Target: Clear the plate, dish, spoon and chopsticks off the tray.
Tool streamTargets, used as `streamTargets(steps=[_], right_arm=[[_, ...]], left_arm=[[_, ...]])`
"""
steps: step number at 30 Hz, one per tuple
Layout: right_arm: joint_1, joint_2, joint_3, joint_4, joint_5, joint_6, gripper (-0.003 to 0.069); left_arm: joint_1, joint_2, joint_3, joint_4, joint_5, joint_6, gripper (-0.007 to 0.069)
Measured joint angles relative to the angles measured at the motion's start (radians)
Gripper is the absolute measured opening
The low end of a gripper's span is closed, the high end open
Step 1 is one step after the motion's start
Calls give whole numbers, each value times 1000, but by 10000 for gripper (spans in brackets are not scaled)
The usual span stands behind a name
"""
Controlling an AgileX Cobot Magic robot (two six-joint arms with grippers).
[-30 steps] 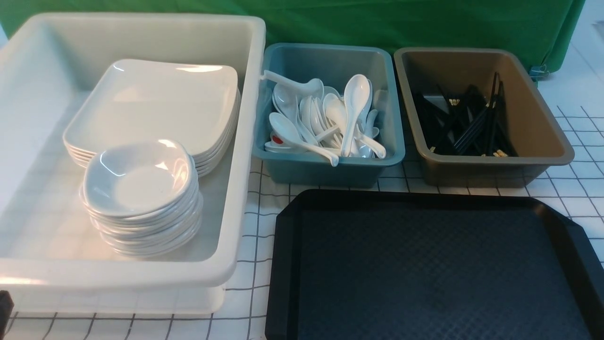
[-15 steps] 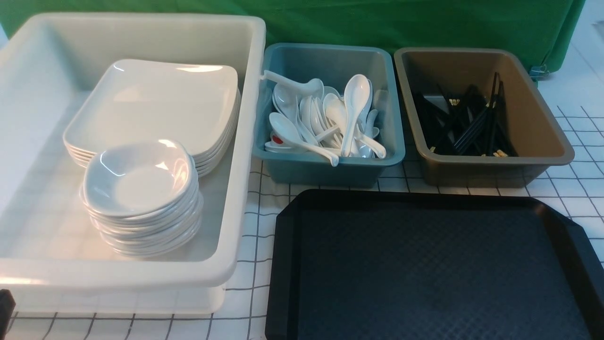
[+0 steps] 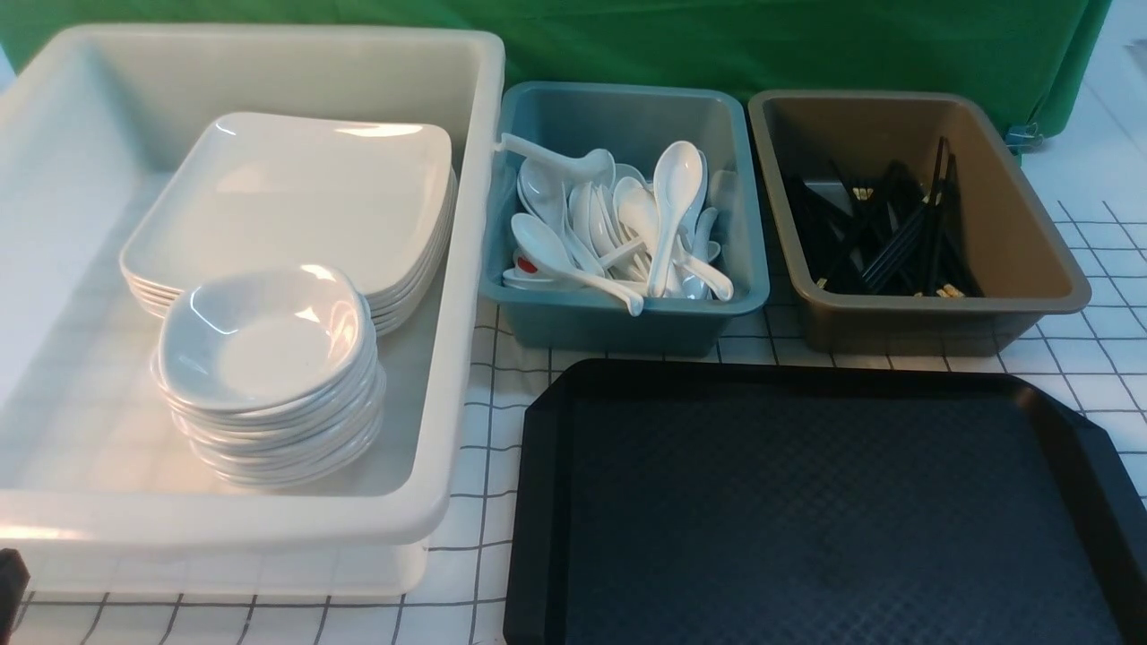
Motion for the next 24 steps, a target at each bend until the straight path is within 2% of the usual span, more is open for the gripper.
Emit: streamTargets(steps=[7,10,14,21,24], right_arm=[[0,0,0,18,0,-26,240],[0,0,1,187,0,-214,240],[0,1,1,330,1,-384,240],[-9,0,17,369,34,-478,240],[-100,0,59,369,33,-532,240]], left_arm=[[0,0,0,0,0,0,5],[0,0,0,0,0,0,5],[0,0,0,0,0,0,5],[0,0,0,1,-1,0,5],[0,0,0,11,-1,0,5]])
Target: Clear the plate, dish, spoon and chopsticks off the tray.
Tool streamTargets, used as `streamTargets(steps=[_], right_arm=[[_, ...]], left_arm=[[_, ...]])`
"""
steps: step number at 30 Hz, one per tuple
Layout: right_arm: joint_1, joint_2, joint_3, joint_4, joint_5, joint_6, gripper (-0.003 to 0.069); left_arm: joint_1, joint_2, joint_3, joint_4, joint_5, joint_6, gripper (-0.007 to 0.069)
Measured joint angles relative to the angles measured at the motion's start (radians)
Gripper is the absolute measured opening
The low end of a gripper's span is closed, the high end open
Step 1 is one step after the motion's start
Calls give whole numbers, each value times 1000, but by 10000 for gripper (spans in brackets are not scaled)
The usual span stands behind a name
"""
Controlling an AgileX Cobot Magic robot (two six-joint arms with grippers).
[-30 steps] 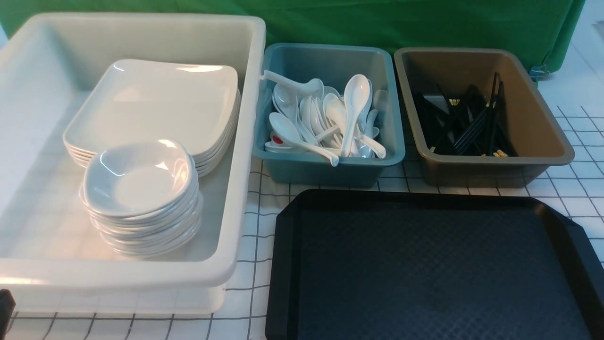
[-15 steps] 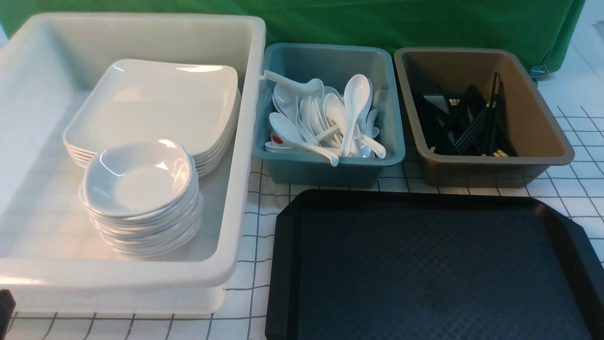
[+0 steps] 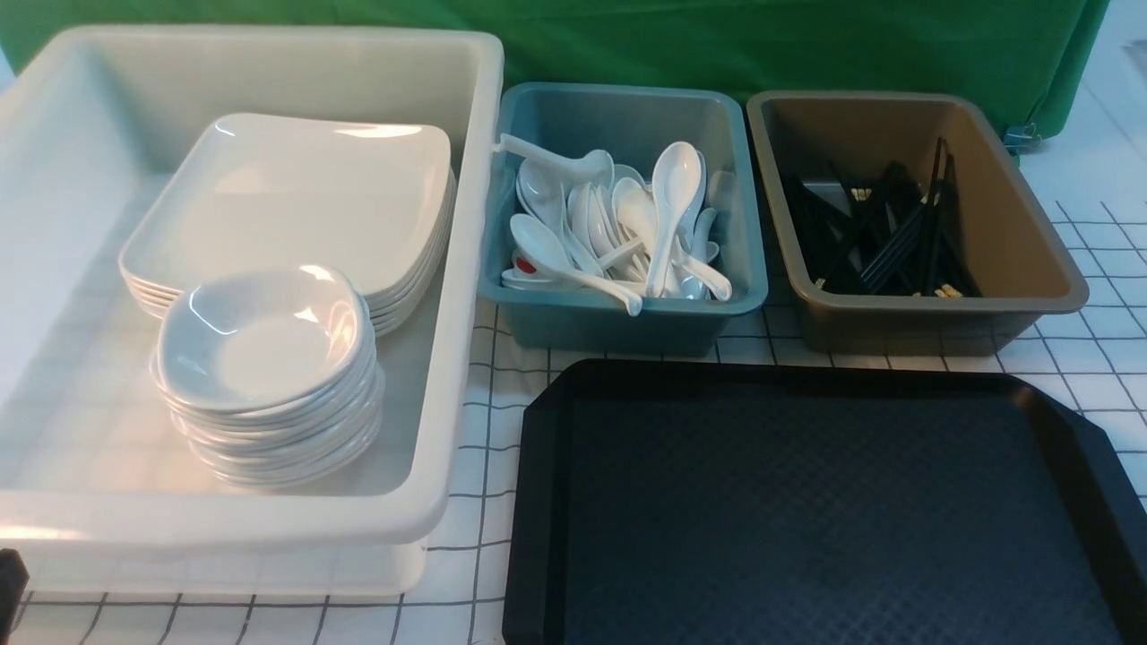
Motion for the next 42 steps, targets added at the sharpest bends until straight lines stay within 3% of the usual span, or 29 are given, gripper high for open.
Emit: streamTargets(steps=[4,5,9,13,42], right_arm=[[-158,1,86,1,1,-19,240],[-245,2,144,1,1,-20,240],[-426,2,300,1,7,-20,240],[-527,2,343,2,111,-22,240],[-538,2,346,2,120,-42,240]], left_arm=[[0,0,0,3,0,0,5],[0,0,0,4,0,0,5],[0,0,0,4,0,0,5],[0,0,0,7,0,0,5],[0,0,0,8,-7,0,5]])
